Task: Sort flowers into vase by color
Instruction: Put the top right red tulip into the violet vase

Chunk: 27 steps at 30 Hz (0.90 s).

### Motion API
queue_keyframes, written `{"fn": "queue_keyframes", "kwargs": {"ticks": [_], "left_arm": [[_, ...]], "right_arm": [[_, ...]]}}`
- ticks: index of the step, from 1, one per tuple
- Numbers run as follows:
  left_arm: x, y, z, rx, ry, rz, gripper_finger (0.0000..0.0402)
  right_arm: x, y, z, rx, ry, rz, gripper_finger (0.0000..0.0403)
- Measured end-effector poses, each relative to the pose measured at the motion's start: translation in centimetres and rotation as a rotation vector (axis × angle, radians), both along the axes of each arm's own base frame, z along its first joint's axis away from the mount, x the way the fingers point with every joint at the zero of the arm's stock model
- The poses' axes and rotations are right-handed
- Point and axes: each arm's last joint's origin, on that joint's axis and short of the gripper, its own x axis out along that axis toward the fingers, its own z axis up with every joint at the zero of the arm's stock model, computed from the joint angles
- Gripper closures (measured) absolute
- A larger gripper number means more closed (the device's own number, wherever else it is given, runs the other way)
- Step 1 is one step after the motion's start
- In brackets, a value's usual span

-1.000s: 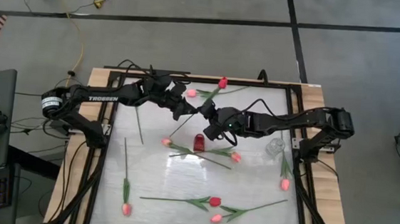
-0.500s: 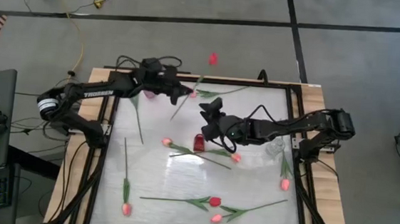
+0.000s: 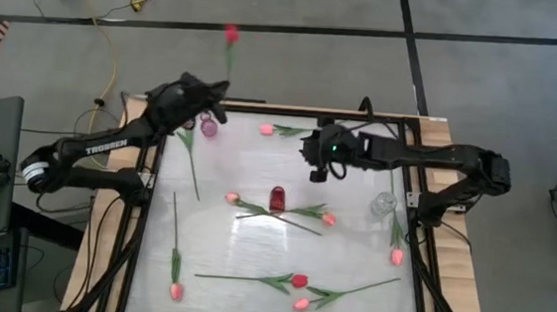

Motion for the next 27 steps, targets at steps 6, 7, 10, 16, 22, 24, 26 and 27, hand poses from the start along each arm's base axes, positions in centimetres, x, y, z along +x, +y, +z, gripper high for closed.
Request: {"fn": "queue_keyframes", "kwargs": {"ticks": [6, 7, 10, 16, 22, 24, 26, 27], "left_arm": [[-3.1, -0.7, -2.2, 0.131, -0.075, 0.109, 0.0401], [-3.4, -0.7, -2.4, 0.142, -0.067, 0.123, 0.0401], [-3.9, -0.5, -3.2, 0.147, -0.019, 0.166, 0.0401], [-4.6, 0.0, -3.8, 0.134, -0.001, 0.215, 0.0401], [-5.2, 0.5, -3.8, 0.131, -0.006, 0.209, 0.0401], [-5.3, 0.7, -3.9, 0.128, -0.002, 0.204, 0.0401], [-5.2, 0.9, -4.2, 0.114, 0.006, 0.203, 0.0401], [-5.2, 1.0, -4.4, 0.103, 0.009, 0.205, 0.0401]], "right_arm": [[-0.4, -0.5, 0.2, 0.052, -0.009, 0.011, 0.0253], [-0.3, -0.5, 0.2, 0.048, -0.016, 0.015, 0.0255], [-0.2, -0.4, 0.4, 0.045, -0.038, 0.024, 0.0260], [0.0, -0.4, 0.6, 0.062, -0.071, 0.027, 0.0266], [0.0, -0.4, 0.6, 0.072, -0.076, 0.020, 0.0266], [0.0, -0.4, 0.6, 0.073, -0.077, 0.019, 0.0266], [0.0, -0.4, 0.6, 0.074, -0.077, 0.018, 0.0266], [0.0, -0.4, 0.6, 0.076, -0.078, 0.017, 0.0266]]}}
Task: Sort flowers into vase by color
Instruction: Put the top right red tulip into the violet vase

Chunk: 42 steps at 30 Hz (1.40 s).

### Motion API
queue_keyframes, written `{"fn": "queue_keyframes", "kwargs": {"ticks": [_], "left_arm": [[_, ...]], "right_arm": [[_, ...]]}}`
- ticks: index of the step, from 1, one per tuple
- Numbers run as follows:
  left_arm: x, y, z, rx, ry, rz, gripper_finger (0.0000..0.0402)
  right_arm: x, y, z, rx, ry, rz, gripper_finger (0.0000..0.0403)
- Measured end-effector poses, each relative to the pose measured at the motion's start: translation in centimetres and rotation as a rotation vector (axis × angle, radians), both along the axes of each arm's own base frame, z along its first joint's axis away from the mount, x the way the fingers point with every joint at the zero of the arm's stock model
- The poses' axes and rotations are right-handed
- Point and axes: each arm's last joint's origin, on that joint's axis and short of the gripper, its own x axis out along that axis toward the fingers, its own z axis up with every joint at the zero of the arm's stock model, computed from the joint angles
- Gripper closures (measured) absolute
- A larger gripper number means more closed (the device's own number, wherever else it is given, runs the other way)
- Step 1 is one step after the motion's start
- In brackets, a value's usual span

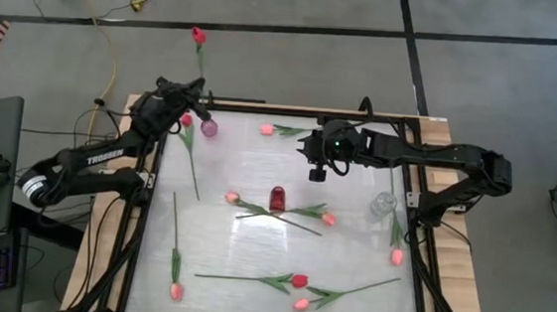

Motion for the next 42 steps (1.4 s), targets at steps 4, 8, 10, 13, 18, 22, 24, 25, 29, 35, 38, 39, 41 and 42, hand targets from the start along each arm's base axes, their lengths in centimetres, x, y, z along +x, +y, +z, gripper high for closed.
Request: {"fn": "queue_keyframes", "kwargs": {"ticks": [4, 8, 10, 13, 18, 22, 24, 25, 29, 35, 38, 39, 41, 42], "left_arm": [[0.4, 0.5, -0.7, -0.012, 0.026, -0.007, 0.0401], [0.3, 0.7, -0.8, 0.034, -0.020, -0.005, 0.0401], [0.1, 0.6, -1.4, 0.026, -0.026, 0.000, 0.0401], [-0.4, 0.3, -2.6, 0.000, -0.032, 0.008, 0.0401], [-1.4, -0.4, -3.9, 0.014, -0.073, 0.023, 0.0401], [-1.5, -0.6, -4.1, 0.013, -0.078, 0.007, 0.0401], [-1.4, -0.5, -4.3, 0.005, -0.071, -0.009, 0.0401], [-1.3, -0.4, -4.5, -0.003, -0.065, -0.012, 0.0401], [-1.1, -0.1, -5.3, -0.041, -0.040, -0.010, 0.0401], [-0.8, 0.4, -6.1, -0.066, -0.044, -0.012, 0.0401], [-0.7, 0.4, -6.2, -0.066, -0.048, -0.013, 0.0401], [-0.7, 0.4, -6.2, -0.067, -0.051, -0.013, 0.0401], [-0.7, 0.4, -6.2, -0.068, -0.053, -0.014, 0.0398], [-0.7, 0.4, -6.2, -0.070, -0.053, -0.014, 0.0396]], "right_arm": [[0.0, 0.0, 0.0, 0.008, -0.002, -0.005, 0.0266], [-0.1, 0.0, -0.1, 0.020, 0.004, -0.012, 0.0266], [-0.1, 0.0, -0.2, 0.023, 0.011, -0.013, 0.0266], [-0.1, 0.0, -0.2, 0.025, 0.017, -0.013, 0.0266], [-0.1, 0.0, -0.2, 0.017, 0.018, -0.009, 0.0266], [0.0, 0.0, 0.0, 0.011, -0.002, -0.008, 0.0266], [0.0, 0.0, 0.0, 0.010, -0.009, -0.008, 0.0266], [0.0, 0.0, 0.0, 0.010, -0.009, -0.008, 0.0266], [0.0, 0.0, 0.0, 0.016, -0.012, -0.012, 0.0266], [0.0, 0.0, 0.0, 0.016, -0.011, -0.012, 0.0266], [0.0, 0.0, 0.0, 0.019, -0.010, -0.014, 0.0266], [0.0, 0.0, 0.0, 0.019, -0.010, -0.014, 0.0266], [0.0, 0.0, 0.0, 0.019, -0.010, -0.014, 0.0266], [0.0, 0.0, 0.0, 0.019, -0.010, -0.014, 0.0266]]}}
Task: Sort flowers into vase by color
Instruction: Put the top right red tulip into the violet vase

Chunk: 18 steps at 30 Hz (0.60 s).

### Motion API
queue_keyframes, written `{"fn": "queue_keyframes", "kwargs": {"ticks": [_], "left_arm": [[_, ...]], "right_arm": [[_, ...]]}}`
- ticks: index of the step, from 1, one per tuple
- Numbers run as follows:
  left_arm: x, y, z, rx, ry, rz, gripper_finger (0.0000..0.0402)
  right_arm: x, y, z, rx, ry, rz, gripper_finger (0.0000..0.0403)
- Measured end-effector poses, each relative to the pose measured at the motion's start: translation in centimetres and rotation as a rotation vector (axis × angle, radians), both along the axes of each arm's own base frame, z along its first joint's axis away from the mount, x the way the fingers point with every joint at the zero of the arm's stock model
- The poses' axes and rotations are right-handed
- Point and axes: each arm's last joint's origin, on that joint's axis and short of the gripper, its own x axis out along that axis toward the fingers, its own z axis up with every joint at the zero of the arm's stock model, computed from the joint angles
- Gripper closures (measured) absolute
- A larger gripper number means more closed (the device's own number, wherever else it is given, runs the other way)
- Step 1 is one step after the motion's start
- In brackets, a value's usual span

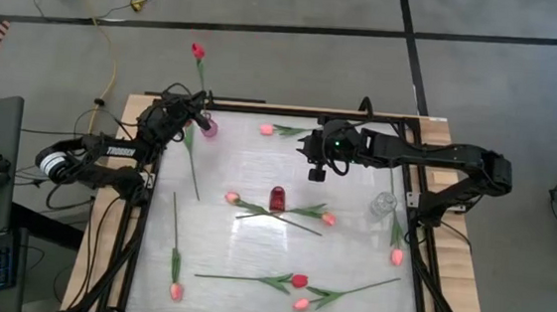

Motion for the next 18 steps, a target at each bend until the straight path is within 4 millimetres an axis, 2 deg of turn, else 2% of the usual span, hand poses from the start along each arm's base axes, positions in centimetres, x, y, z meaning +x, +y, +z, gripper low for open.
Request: {"fn": "queue_keyframes", "kwargs": {"ticks": [7, 18], "left_arm": [[0.0, 0.0, -0.1, -0.013, 0.009, -0.001, 0.0368], [0.1, 0.0, -1.2, -0.126, 0.036, -0.040, 0.0305]], "right_arm": [[0.0, 0.0, 0.0, 0.000, 0.001, 0.000, 0.0266], [0.0, 0.0, 0.0, -0.003, 0.002, 0.002, 0.0266]]}}
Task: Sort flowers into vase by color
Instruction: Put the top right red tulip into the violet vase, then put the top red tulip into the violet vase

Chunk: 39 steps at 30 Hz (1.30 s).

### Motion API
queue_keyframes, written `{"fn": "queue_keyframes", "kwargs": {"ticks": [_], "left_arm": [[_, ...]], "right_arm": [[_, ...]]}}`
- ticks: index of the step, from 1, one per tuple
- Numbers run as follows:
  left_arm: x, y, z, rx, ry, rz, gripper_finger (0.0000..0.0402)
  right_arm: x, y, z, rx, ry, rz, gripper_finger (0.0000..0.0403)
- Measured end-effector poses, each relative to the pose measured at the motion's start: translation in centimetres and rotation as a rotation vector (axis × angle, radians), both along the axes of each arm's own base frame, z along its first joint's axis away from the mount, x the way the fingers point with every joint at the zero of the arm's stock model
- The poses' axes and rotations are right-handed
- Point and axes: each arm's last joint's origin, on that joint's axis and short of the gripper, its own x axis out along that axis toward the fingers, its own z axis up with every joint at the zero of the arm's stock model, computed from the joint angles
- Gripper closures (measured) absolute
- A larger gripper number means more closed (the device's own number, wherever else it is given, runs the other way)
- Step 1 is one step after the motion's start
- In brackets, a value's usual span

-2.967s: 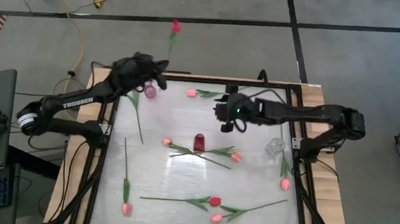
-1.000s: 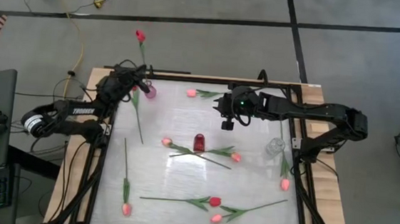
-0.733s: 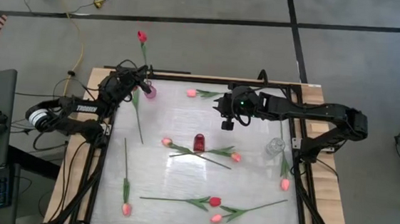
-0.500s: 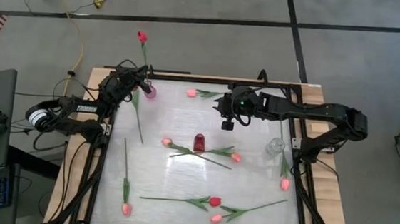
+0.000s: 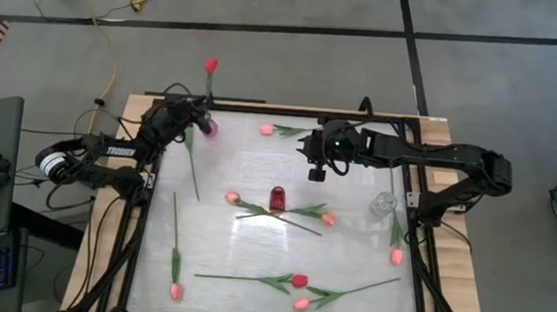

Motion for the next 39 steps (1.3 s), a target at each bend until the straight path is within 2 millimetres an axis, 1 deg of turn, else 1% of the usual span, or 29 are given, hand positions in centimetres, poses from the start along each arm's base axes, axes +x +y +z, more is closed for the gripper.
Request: {"fn": "queue_keyframes", "kwargs": {"ticks": [4, 8, 13, 16, 21, 24, 31, 35, 39], "left_arm": [[0.1, -0.1, -0.1, -0.034, -0.010, -0.058, 0.0289], [-0.1, -0.5, 0.3, -0.047, -0.007, -0.078, 0.0285], [-0.9, -1.7, 1.4, -0.040, 0.041, -0.080, 0.0285], [-1.5, -2.7, 2.1, -0.066, 0.031, -0.081, 0.0285], [-2.1, -4.6, 2.4, -0.184, -0.008, -0.125, 0.0285], [-2.2, -5.7, 2.5, -0.301, 0.002, -0.161, 0.0285], [-1.7, -7.7, 4.5, -0.569, 0.116, -0.189, 0.0286], [-1.5, -8.4, 5.5, -0.673, 0.217, -0.068, 0.0286], [-1.3, -8.5, 5.2, -0.757, 0.305, 0.050, 0.0286]], "right_arm": [[0.0, 0.0, 0.0, -0.001, 0.000, 0.001, 0.0266], [0.0, 0.0, 0.0, -0.001, 0.001, 0.001, 0.0266], [0.0, 0.0, 0.0, -0.002, 0.001, 0.001, 0.0266], [0.0, 0.0, 0.0, -0.003, 0.002, 0.002, 0.0266], [0.0, 0.0, 0.0, -0.004, 0.002, 0.002, 0.0266], [0.0, 0.0, 0.0, -0.004, 0.002, 0.002, 0.0266], [0.0, 0.0, 0.0, -0.005, 0.002, 0.003, 0.0266], [0.0, 0.0, 0.0, -0.005, 0.002, 0.003, 0.0266], [0.0, 0.0, 0.0, -0.002, 0.003, 0.001, 0.0266]]}}
